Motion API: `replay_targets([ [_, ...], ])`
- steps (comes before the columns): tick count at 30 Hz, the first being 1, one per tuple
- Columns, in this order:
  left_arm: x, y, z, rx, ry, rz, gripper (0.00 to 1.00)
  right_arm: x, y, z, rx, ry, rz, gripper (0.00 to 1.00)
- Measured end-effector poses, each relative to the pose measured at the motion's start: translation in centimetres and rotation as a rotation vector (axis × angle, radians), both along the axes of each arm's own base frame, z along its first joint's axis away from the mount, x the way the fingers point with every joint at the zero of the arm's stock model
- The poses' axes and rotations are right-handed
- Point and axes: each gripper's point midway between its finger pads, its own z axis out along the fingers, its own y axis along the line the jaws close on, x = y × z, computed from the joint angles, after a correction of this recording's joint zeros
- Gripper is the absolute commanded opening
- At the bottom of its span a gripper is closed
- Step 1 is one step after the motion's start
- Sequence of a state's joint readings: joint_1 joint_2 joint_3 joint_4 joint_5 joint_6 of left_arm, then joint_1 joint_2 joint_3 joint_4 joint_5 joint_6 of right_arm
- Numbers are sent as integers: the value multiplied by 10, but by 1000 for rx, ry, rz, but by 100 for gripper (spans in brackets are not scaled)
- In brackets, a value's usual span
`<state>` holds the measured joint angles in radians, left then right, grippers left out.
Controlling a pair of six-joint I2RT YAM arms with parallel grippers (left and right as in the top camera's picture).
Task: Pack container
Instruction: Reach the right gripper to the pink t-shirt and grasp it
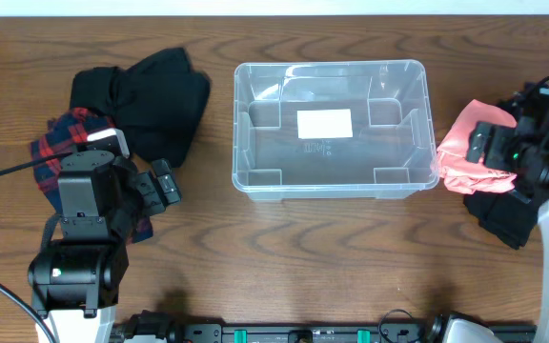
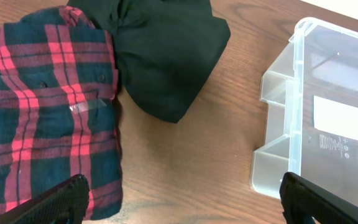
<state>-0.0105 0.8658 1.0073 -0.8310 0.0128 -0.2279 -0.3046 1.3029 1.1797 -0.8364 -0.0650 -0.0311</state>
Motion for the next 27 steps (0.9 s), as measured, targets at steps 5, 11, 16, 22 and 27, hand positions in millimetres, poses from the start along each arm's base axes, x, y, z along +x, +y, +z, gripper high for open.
replay_targets([
  [5, 0, 0, 0, -1, 3, -1, 98, -2, -32, -53, 81, 150, -93, 99],
  [11, 0, -1, 0, -2, 3, -2, 98, 5, -52, -104, 161, 240, -150, 97],
  [16, -1, -1, -1, -2, 3, -2, 98, 13, -54, -143, 206, 295, -150, 95],
  [22, 0, -1, 0, -3, 3, -2, 98, 18, -59, -178, 218, 342, -171, 41],
  [27, 0, -1, 0, -2, 3, -2, 98, 21, -57, -175, 250, 319, -165, 12],
])
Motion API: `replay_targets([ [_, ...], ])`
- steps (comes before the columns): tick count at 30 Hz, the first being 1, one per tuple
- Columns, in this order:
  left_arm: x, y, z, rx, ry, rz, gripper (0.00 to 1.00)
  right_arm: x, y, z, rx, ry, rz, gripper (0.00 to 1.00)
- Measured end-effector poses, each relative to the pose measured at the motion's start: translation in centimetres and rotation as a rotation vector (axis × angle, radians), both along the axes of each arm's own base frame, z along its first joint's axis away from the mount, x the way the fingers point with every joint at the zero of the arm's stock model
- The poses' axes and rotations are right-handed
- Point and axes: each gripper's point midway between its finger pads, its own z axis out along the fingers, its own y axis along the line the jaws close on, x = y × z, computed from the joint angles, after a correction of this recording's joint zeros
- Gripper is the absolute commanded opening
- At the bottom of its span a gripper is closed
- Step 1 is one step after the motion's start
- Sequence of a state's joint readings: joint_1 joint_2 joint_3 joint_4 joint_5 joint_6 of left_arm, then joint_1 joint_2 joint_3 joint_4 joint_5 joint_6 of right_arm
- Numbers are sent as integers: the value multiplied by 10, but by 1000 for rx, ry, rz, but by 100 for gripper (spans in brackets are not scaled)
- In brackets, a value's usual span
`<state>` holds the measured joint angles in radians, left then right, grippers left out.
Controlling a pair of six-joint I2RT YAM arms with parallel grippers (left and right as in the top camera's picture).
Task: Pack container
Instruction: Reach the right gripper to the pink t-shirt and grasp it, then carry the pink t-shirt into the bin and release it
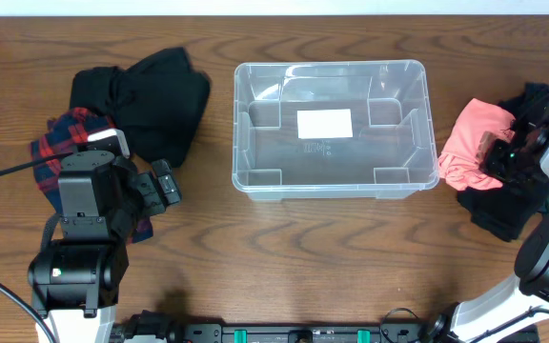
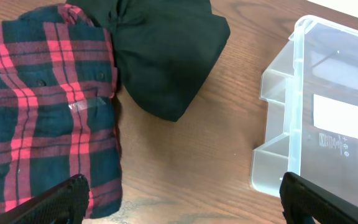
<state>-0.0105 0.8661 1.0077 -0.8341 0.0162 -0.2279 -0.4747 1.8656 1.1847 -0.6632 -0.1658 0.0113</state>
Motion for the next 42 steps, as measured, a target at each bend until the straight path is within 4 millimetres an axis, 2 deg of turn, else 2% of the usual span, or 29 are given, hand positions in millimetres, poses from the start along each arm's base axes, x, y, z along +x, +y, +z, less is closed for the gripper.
replay_targets([
  [2, 0, 0, 0, 0, 0, 0, 98, 1, 3, 5, 12, -16, 0, 8],
  [4, 0, 0, 0, 0, 0, 0, 98, 3, 5, 17, 14, -44, 4, 7],
  [6, 0, 0, 0, 0, 0, 0, 98, 6, 6, 39, -4, -98, 6, 7],
  [9, 0, 0, 0, 0, 0, 0, 98, 12, 7, 94, -64, -235, 19, 6],
  [12, 0, 0, 0, 0, 0, 0, 98, 15, 17, 163, -134, -402, 48, 5],
  [14, 0, 0, 0, 0, 0, 0, 98, 14, 36, 207, -164, -514, 97, 5],
  [16, 0, 0, 0, 0, 0, 0, 98, 12, 69, 238, -163, -598, 177, 5],
  [17, 0, 0, 0, 0, 0, 0, 98, 11, 79, 244, -155, -617, 205, 5],
  [19, 0, 0, 0, 0, 0, 0, 98, 10, 115, 253, -123, -651, 293, 5],
  [21, 0, 0, 0, 0, 0, 0, 98, 11, 154, 254, -74, -662, 389, 5],
  [24, 0, 0, 0, 0, 0, 0, 98, 14, 216, 245, 7, -648, 531, 6],
  [28, 0, 0, 0, 0, 0, 0, 98, 20, 278, 221, 71, -601, 640, 4],
  [34, 0, 0, 0, -1, 0, 0, 98, 29, 340, 152, 142, -438, 663, 2],
  [36, 0, 0, 0, 0, 1, 0, 98, 30, 367, 123, 172, -380, 661, 3],
  [42, 0, 0, 0, 0, 2, 0, 98, 24, 422, 81, 226, -329, 659, 4],
])
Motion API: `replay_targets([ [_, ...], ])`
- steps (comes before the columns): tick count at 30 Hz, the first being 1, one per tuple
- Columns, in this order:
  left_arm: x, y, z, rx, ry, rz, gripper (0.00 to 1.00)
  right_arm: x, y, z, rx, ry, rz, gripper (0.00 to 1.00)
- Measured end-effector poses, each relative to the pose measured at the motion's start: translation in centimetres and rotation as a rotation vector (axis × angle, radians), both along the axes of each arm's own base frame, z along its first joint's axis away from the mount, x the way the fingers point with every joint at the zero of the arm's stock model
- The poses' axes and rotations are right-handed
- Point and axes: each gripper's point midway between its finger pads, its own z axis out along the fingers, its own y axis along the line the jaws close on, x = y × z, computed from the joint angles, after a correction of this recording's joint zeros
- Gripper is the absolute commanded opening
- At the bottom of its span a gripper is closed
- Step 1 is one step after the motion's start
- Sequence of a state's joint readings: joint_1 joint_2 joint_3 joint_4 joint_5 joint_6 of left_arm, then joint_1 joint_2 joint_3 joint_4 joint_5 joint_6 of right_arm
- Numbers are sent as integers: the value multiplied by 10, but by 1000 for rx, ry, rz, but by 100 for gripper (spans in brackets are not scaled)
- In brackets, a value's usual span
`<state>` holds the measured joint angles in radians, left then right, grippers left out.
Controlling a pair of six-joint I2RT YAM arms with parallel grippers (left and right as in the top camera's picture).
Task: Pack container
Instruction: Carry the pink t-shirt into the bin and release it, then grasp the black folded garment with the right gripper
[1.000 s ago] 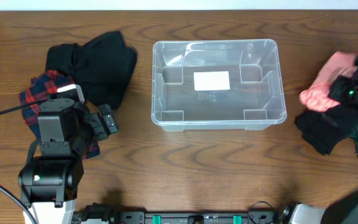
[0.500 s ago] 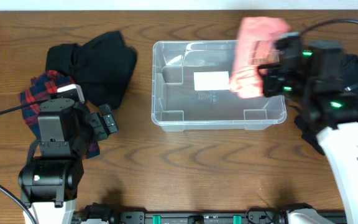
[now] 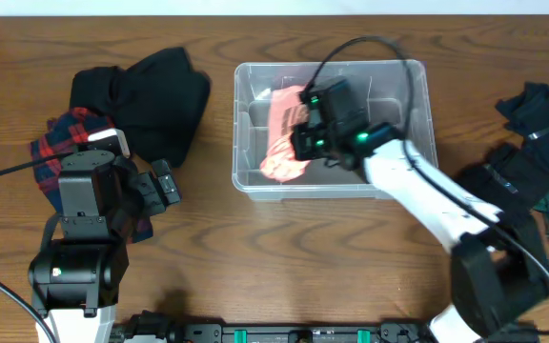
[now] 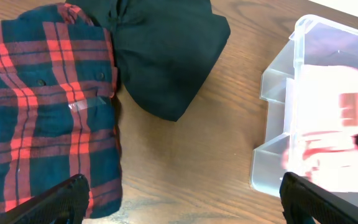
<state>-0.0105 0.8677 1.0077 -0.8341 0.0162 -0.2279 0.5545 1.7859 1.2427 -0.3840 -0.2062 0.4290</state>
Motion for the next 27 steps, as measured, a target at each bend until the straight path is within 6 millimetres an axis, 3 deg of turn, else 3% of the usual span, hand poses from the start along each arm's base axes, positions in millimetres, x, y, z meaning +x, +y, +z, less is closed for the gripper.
replay_targets([
  [1, 0, 0, 0, 0, 0, 0, 98, 0, 5, -4, 4, 4, 1, 4],
  [2, 0, 0, 0, 0, 0, 0, 98, -1, 10, -9, 6, 10, 5, 11],
  [3, 0, 0, 0, 0, 0, 0, 98, -1, 13, -14, 5, 16, 4, 34],
  [4, 0, 0, 0, 0, 0, 0, 98, -2, 13, -20, -1, 26, 5, 92],
  [5, 0, 0, 0, 0, 0, 0, 98, -2, 12, -23, -7, 34, 6, 99],
  [9, 0, 0, 0, 0, 0, 0, 98, -9, -1, -29, -65, 61, 11, 99],
  [11, 0, 0, 0, 0, 1, 0, 98, -12, -15, -21, -99, 59, 9, 99],
  [13, 0, 0, 0, -1, 0, 0, 98, -10, -32, 3, -119, 12, -8, 99],
  [15, 0, 0, 0, -1, 0, 0, 98, -7, -55, 42, -132, -73, -46, 99],
  [18, 0, 0, 0, 0, 0, 0, 98, -5, -109, 118, -148, -241, -183, 99],
  [21, 0, 0, 0, 0, -1, 0, 98, -16, -191, 185, -168, -366, -403, 99],
  [23, 0, 0, 0, 0, -1, 0, 98, -32, -254, 199, -218, -365, -574, 99],
  [24, 0, 0, 0, 0, 0, 0, 98, -41, -281, 197, -246, -340, -649, 99],
  [27, 0, 0, 0, -1, 0, 0, 98, -56, -339, 164, -294, -218, -806, 99],
])
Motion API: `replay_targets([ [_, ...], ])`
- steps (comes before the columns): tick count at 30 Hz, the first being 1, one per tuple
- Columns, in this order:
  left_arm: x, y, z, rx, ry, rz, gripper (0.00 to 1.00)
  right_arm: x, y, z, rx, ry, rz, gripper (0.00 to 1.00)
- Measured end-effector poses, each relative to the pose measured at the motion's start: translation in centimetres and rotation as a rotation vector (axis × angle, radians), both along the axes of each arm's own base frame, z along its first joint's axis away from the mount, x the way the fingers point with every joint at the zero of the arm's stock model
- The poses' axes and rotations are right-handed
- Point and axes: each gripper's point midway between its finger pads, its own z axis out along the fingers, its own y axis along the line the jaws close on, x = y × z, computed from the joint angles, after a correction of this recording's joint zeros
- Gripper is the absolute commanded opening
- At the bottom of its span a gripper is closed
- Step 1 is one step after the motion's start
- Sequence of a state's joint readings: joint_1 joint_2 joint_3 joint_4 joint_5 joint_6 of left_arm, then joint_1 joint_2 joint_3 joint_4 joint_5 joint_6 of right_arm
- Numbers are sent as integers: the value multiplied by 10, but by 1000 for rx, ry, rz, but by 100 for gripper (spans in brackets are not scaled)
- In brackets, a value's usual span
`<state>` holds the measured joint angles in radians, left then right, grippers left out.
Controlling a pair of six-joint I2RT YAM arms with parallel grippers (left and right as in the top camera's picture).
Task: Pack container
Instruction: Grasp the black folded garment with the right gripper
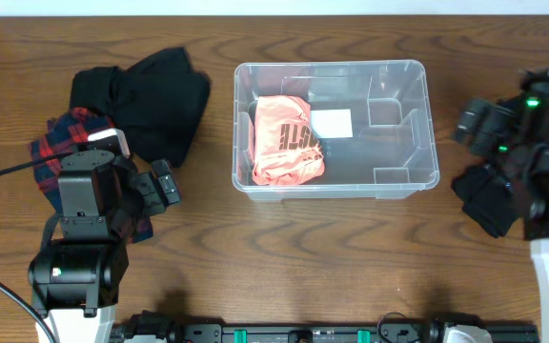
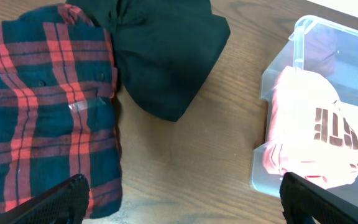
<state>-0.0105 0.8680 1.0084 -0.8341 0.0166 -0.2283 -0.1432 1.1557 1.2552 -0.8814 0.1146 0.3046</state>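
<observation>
A clear plastic container (image 1: 425,122) stands mid-table. A coral-pink shirt with dark lettering (image 1: 289,141) lies folded in its left half and shows through the wall in the left wrist view (image 2: 316,134). My right gripper (image 1: 477,124) hovers right of the container, fingers apart and holding nothing. My left gripper (image 2: 179,208) is wide open above bare wood. A red-and-navy plaid shirt (image 2: 48,106) lies by its left finger and a black garment (image 2: 160,56) beyond it. In the overhead view the left gripper (image 1: 163,186) sits left of the container.
Dark clothes (image 1: 489,202) lie at the right, partly under my right arm. The plaid shirt (image 1: 60,143) and black garment (image 1: 151,95) fill the left of the table. A mounting rail runs along the front edge (image 1: 284,333).
My right gripper was over the container's left half with the pink shirt. Now the shirt lies loose in the container and the gripper is back at the right. The left arm has not moved.
My right gripper was shut on the pink shirt on the dark pile right of the container, and was still there a moment later. Then it held the shirt over the container's left half. Now the shirt rests inside and the gripper is away from it.
</observation>
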Motion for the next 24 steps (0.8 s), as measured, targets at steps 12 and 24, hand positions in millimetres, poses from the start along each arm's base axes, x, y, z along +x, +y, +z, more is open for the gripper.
replay_targets([
  [12, 0, 0, 0, 0, 0, 0, 98, -79, -106, -199, 302, 345, -398, 98],
  [24, 0, 0, 0, 0, 0, 0, 98, -45, -103, -261, 478, 252, -251, 4],
])
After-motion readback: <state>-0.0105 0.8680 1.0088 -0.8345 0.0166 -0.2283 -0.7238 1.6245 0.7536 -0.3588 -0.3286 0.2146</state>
